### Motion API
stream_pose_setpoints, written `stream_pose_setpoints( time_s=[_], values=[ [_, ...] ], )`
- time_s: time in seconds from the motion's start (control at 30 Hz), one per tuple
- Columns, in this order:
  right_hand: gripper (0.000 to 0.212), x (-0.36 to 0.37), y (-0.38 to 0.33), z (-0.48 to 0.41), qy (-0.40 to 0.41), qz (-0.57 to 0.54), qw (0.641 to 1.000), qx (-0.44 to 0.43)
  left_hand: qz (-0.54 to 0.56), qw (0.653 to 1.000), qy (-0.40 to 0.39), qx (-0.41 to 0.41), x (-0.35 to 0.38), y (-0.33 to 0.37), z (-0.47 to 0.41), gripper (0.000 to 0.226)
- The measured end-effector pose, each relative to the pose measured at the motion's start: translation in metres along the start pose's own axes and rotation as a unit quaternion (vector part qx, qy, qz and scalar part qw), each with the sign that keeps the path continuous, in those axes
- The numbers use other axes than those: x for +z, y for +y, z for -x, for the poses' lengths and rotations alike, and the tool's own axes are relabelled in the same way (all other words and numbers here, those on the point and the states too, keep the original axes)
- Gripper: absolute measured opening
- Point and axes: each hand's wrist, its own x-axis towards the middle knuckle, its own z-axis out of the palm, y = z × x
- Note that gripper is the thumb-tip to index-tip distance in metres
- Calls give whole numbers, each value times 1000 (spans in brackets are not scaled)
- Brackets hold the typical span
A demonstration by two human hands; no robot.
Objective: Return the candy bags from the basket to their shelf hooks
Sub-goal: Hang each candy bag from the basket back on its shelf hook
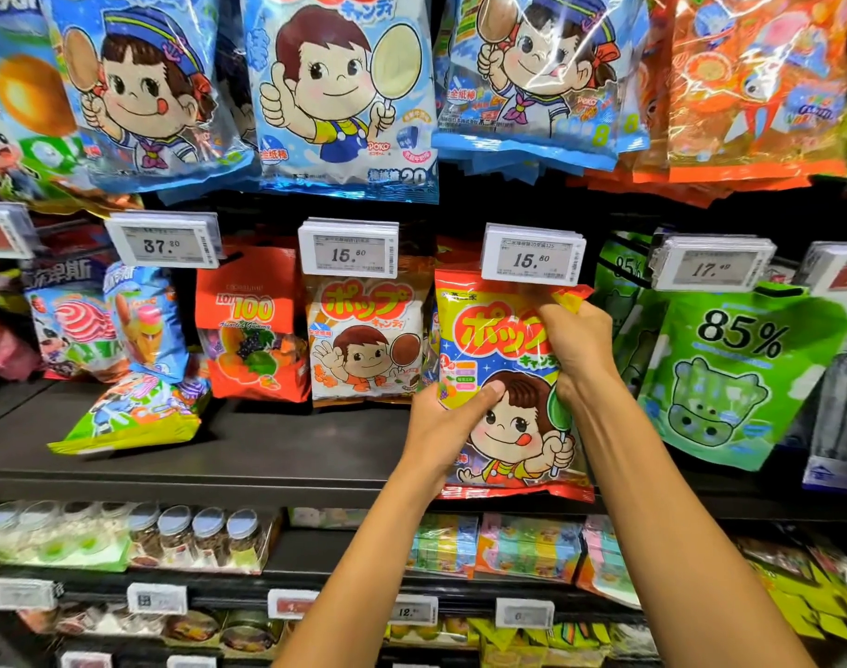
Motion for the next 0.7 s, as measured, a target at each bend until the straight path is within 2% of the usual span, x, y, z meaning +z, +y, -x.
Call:
stream_pose_setpoints(
  time_s=[0.3, 0.43, 0.6, 0.7],
  values=[
    [19, 4, 1, -4, -47, -42, 998, 15, 17, 999, 18, -20, -3, -2, -4, 21],
    [22, 6, 2, -7, -40, -49, 998, 11, 7, 1000, 20, -18, -2, -2, -5, 17],
    [25, 6, -1, -11, -19, -77, 996, 27, -33, 999, 24, 11, -1, 1, -7, 35],
    [24, 5, -2, -11, -24, -66, 997, 19, -30, 999, 21, 10, -1, -1, -7, 32]
  ],
)
